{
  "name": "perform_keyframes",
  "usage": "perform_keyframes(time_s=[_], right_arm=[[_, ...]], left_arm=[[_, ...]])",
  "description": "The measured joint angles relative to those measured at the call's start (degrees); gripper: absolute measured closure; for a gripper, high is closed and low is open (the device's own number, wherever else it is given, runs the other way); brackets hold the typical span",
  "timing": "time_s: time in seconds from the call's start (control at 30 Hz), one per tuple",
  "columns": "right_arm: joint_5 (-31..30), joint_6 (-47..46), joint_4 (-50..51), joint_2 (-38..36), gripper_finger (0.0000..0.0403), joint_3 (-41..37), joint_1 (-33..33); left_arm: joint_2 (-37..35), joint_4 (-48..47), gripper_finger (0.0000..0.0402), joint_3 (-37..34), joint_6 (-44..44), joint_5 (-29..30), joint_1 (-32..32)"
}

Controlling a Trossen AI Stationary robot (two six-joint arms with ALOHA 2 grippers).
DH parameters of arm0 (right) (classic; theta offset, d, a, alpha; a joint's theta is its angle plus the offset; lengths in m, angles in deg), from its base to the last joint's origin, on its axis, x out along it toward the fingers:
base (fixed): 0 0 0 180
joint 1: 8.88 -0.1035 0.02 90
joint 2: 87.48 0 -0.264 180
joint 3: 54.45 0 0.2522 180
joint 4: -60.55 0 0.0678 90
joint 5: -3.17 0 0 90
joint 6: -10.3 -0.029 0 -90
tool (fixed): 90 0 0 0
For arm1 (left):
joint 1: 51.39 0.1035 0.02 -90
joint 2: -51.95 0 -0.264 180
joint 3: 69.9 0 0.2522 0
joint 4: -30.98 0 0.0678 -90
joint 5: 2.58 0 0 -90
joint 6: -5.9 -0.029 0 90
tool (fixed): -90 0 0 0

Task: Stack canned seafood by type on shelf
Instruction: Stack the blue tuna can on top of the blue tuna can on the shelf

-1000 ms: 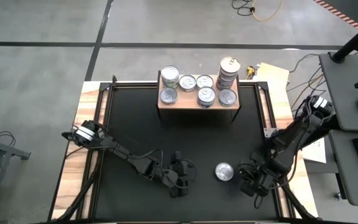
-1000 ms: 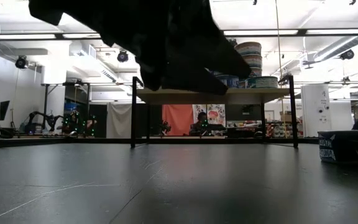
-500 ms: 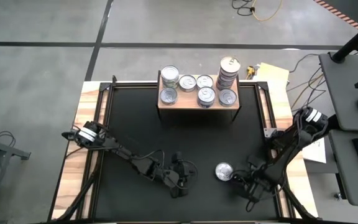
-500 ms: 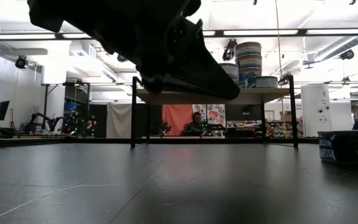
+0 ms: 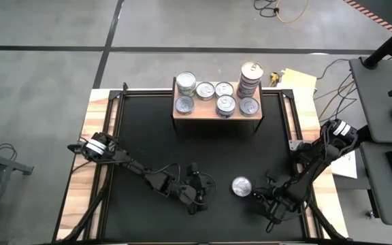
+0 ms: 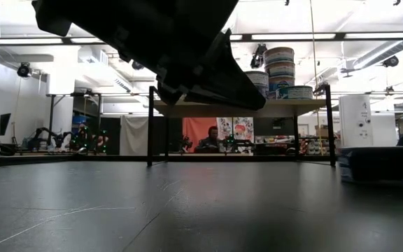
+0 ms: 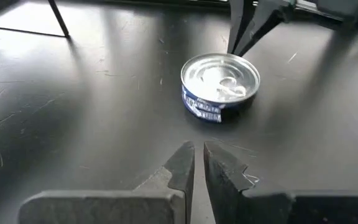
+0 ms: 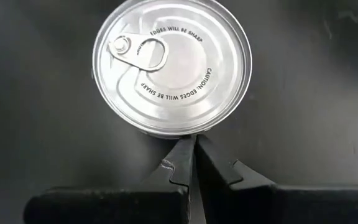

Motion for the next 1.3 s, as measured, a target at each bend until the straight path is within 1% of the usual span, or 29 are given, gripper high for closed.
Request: perform_keyframes(time_s=[0.17, 0.43, 0.57, 0.83, 0.9, 1.0, 1.07, 1.17, 1.3], right_arm=[[-1.42, 4.15, -3.66, 0.00, 0.0394, 0.00, 2.07], [-1.39, 15.86, -12.17, 1.52, 0.0394, 0.06, 6.90], [-1.42, 16.85, -11.18, 1.37, 0.0394, 0.83, 7.65], [-2.02, 16.21, -6.95, 0.50, 0.0394, 1.22, 7.03], [-3.37, 16.21, -5.90, 0.43, 0.0394, 1.18, 7.04], [-5.35, 15.00, -3.57, 0.11, 0.0394, 1.18, 7.06], [-7.90, 13.60, -1.90, -0.20, 0.0394, 1.16, 7.06], [-13.71, 13.22, -1.61, -0.41, 0.0394, 1.16, 7.08], [-18.38, 13.41, -1.48, -0.42, 0.0394, 1.16, 7.65]], left_arm=[[0.00, 0.18, 0.0381, 0.00, 0.12, 0.07, 0.04], [0.00, 1.34, 0.0380, 0.00, 1.78, 0.11, 0.04], [0.00, 4.03, 0.0380, -0.02, 1.82, 0.22, 0.04], [1.04, 6.19, 0.0381, -0.02, 0.46, 0.28, 0.10], [2.21, 9.16, 0.0381, -0.04, -1.90, 0.28, 0.28], [3.56, 16.19, 0.0381, -0.07, -5.49, 0.26, 0.58], [4.29, 20.14, 0.0381, -0.04, -8.51, 0.27, 0.70], [5.28, 20.79, 0.0388, -0.04, -11.48, 0.25, 1.14], [6.31, 20.35, 0.0400, -0.04, -11.88, -0.78, 1.99]])
